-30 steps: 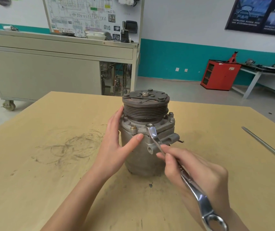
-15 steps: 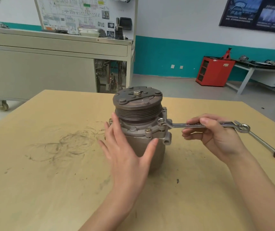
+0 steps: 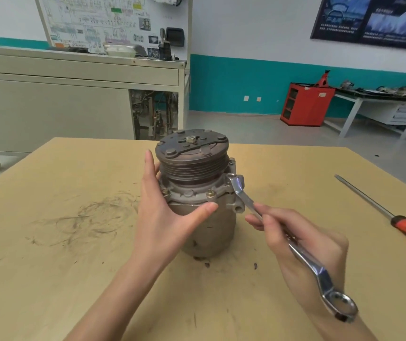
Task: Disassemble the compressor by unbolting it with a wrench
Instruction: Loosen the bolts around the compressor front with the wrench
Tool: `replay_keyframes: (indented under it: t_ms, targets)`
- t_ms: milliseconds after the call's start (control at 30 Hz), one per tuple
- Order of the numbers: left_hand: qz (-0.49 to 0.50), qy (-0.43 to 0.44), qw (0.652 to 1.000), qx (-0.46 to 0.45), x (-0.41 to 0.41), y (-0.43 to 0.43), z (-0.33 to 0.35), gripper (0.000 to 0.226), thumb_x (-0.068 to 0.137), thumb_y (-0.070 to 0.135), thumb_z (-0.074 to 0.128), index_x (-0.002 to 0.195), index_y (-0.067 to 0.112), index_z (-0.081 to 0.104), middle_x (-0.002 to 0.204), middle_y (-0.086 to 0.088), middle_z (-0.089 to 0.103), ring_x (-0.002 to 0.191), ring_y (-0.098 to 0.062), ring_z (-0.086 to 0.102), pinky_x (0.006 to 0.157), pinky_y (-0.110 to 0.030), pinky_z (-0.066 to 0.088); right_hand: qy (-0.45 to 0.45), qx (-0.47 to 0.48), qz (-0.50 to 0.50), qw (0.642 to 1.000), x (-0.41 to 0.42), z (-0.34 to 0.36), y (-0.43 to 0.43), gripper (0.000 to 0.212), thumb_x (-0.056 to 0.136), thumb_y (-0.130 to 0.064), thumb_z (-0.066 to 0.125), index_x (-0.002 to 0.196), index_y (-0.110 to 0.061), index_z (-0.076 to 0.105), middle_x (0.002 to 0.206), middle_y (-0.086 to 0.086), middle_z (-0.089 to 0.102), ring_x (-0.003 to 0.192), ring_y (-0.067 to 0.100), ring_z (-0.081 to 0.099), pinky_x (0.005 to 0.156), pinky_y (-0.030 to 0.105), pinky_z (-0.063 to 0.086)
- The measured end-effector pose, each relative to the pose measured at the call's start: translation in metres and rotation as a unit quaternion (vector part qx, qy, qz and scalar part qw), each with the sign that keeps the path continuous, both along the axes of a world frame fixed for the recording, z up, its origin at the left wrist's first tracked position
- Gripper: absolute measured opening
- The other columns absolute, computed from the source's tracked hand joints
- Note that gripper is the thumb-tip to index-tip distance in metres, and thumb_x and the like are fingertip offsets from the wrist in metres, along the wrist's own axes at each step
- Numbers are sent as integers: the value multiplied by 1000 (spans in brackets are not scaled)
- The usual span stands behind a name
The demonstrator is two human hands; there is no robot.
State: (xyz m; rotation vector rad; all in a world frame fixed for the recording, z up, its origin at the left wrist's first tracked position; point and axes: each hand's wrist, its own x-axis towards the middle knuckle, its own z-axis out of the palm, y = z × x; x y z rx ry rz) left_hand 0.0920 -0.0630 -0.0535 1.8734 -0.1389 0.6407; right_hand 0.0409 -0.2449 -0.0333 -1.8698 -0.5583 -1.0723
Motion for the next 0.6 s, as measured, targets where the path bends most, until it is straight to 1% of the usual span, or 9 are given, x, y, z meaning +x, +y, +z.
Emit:
replay_keyframes:
  t_ms: [100, 200, 267, 300, 367, 400, 467, 567, 600]
  targets:
    - [50, -20, 999, 3, -9, -15, -1, 130, 53, 74, 77, 152, 41, 0, 137, 21, 31, 120, 21, 27, 101, -15, 26, -64, -61, -67, 994, -1, -2, 5, 25, 88, -17, 57, 81, 1, 73, 78, 2, 74, 66, 10, 71, 59, 22, 55]
    - [104, -33, 994, 23, -16, -33, -1, 123, 58, 75, 73, 151, 40, 0, 144, 7, 32, 132, -4, 30, 110, -38, 31, -124, -148, -152, 969, 3, -9, 10, 21, 86, -9, 58, 80, 3, 74, 72, 4, 73, 59, 13, 68, 60, 20, 51]
    - [117, -32, 992, 27, -18, -39, -1, 121, 58, 72, 70, 151, 40, 0, 147, 5, 31, 137, -13, 31, 111, -43, 29, -124, -156, -152, 968, 3, -20, 9, 21, 87, -10, 57, 84, 1, 74, 74, 2, 73, 62, 11, 68, 65, 17, 51]
    - [116, -29, 992, 26, -17, -40, -1, 120, 58, 70, 69, 151, 40, -1, 148, 5, 30, 137, -14, 31, 110, -40, 28, -96, -127, -121, 980, 4, -26, 4, 20, 87, -12, 57, 87, -3, 75, 78, -1, 73, 66, 10, 69, 67, 15, 51]
    - [113, -28, 993, 22, -17, -38, -2, 120, 57, 70, 68, 151, 41, -1, 148, 6, 29, 138, -15, 32, 107, -34, 23, 38, 23, 14, 999, 10, -28, -11, 20, 85, -18, 57, 93, -19, 75, 84, -6, 75, 74, 11, 71, 69, 14, 52]
    - [110, -29, 993, 20, -17, -38, -2, 118, 57, 73, 65, 150, 42, -1, 148, 6, 29, 138, -15, 32, 106, -33, 21, 122, 112, 97, 981, 18, -25, -22, 21, 83, -18, 57, 93, -23, 75, 83, -3, 75, 74, 15, 72, 69, 17, 53]
    - [108, -33, 993, 17, -17, -37, -2, 112, 57, 77, 58, 148, 46, 0, 148, 7, 29, 138, -15, 31, 108, -36, 22, 246, 239, 249, 906, 44, -13, -47, 26, 80, -10, 54, 86, -22, 77, 73, 7, 73, 67, 23, 72, 63, 25, 56]
    - [113, -33, 993, 23, -17, -37, -3, 114, 61, 79, 66, 148, 45, 1, 148, 9, 28, 139, -15, 31, 112, -46, 27, 367, 238, 335, 834, 90, 15, -67, 10, 67, -18, 73, 75, -15, 78, 60, 8, 69, 54, 20, 66, 51, 22, 52]
    - [114, -34, 993, 24, -16, -37, -3, 114, 61, 76, 70, 148, 46, 2, 148, 9, 28, 139, -15, 32, 112, -47, 28, 396, 226, 353, 817, 102, 21, -67, 21, 57, -26, 83, 73, -13, 77, 57, 7, 67, 50, 18, 63, 49, 20, 50]
